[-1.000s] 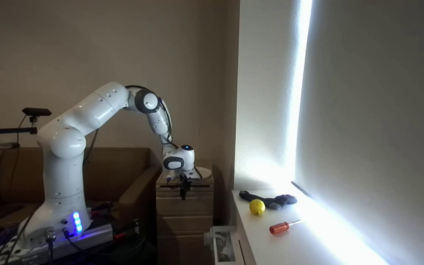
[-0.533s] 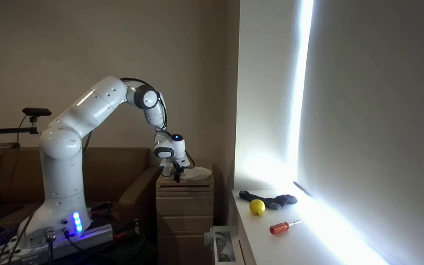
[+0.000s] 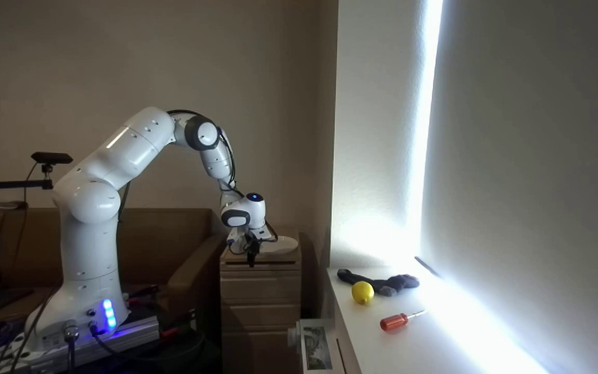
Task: Pull and push the pullout table
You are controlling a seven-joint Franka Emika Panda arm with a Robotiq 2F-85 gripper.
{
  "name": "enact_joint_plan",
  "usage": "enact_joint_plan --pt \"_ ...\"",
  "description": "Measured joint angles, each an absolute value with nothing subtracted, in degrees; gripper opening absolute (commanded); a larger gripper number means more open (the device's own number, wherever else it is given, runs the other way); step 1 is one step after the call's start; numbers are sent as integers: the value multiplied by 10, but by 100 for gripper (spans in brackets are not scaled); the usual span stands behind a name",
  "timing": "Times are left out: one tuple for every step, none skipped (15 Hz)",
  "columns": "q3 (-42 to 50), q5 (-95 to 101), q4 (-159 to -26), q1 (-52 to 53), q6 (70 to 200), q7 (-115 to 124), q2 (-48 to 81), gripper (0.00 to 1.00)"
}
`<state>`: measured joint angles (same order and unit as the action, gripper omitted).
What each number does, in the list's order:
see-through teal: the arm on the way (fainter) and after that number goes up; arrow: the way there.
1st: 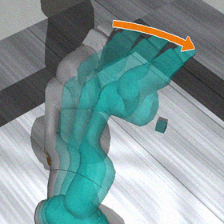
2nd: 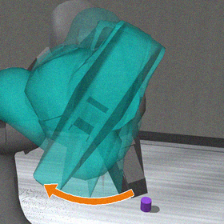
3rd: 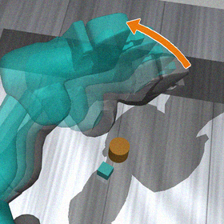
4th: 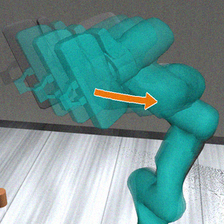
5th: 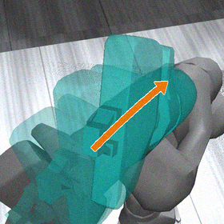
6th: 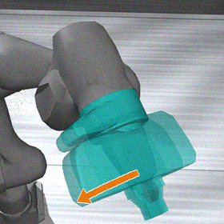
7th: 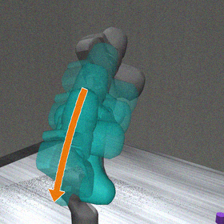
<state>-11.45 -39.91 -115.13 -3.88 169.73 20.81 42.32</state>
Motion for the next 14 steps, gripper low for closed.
enact_joint_plan --pt "-104 -399 -1151 -32 1693 210 423 100" --pt "-105 -399 -1150 -32 1693 210 423 100" --pt "-106 -399 -1149 -32 1693 210 424 100" --pt "-106 -399 -1149 -31 1693 210 424 100" --pt "-105 -399 -1149 -30 1693 210 424 100" --pt "-101 -398 -1148 -26 1693 211 426 100" --pt "-89 -393 -1148 -15 1691 216 428 100" --pt "-72 -385 -1148 0 1690 226 431 100" --pt "-58 -377 -1148 12 1689 235 435 100" --pt "-47 -370 -1147 23 1689 244 440 100" --pt "-40 -364 -1146 31 1690 254 446 100" --pt "-36 -363 -1143 36 1690 259 450 100" --pt "-35 -363 -1140 39 1690 260 454 100" --pt "-34 -363 -1138 39 1690 260 456 100"
